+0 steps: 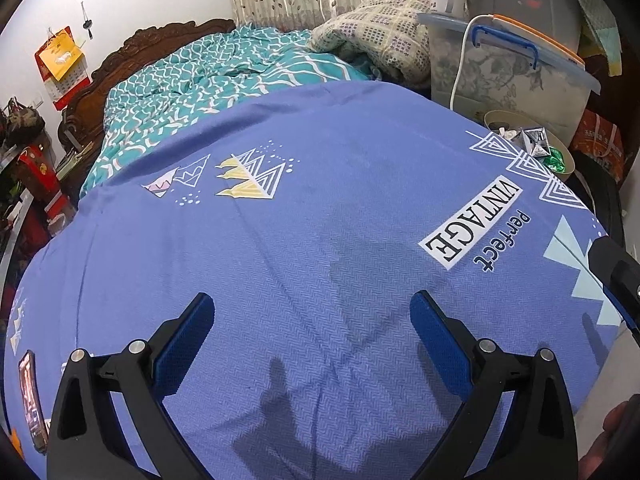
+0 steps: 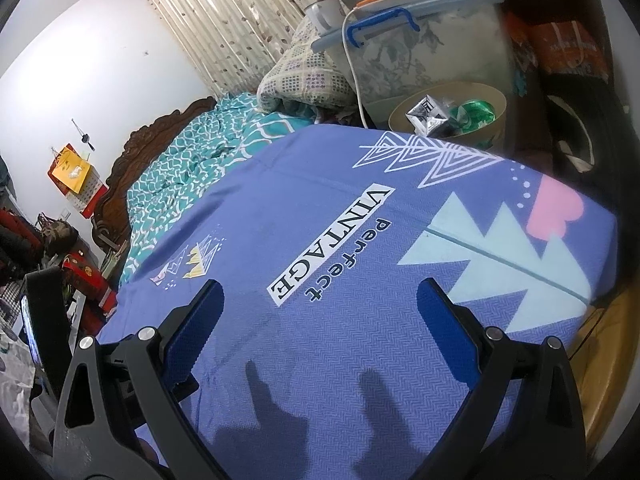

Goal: Collect trash

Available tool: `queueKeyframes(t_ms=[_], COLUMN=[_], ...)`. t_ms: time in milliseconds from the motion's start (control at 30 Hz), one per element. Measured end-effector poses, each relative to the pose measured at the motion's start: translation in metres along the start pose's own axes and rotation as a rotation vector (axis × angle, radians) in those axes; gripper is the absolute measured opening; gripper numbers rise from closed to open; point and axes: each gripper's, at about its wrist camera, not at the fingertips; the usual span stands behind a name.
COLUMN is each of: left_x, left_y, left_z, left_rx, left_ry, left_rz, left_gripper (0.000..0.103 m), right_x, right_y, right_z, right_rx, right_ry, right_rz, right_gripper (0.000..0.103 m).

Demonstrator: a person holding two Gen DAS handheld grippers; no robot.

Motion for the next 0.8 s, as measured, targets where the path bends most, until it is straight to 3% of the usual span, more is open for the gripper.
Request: queueKeyframes(t_ms=[800], left_x=[0.0037], left_y=[0.0038], left_z=[0.0031], left_rx=[-0.010], left_ry=[0.009], left_rz=[0.018], left_gripper=[0.094], right_x=[-0.0012], right_y=[0.0040], right_z=[0.0011], right_rx=[-0.010], right_ry=[0.001], right_rz=[0.001], right_gripper=[0.096])
Point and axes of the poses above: each gripper's, at about its wrist camera, not at the fingertips, and x roughly the way its jaws point, z to its left, y to its underside, and after that the axes turned 3 degrees about -y, right-handed
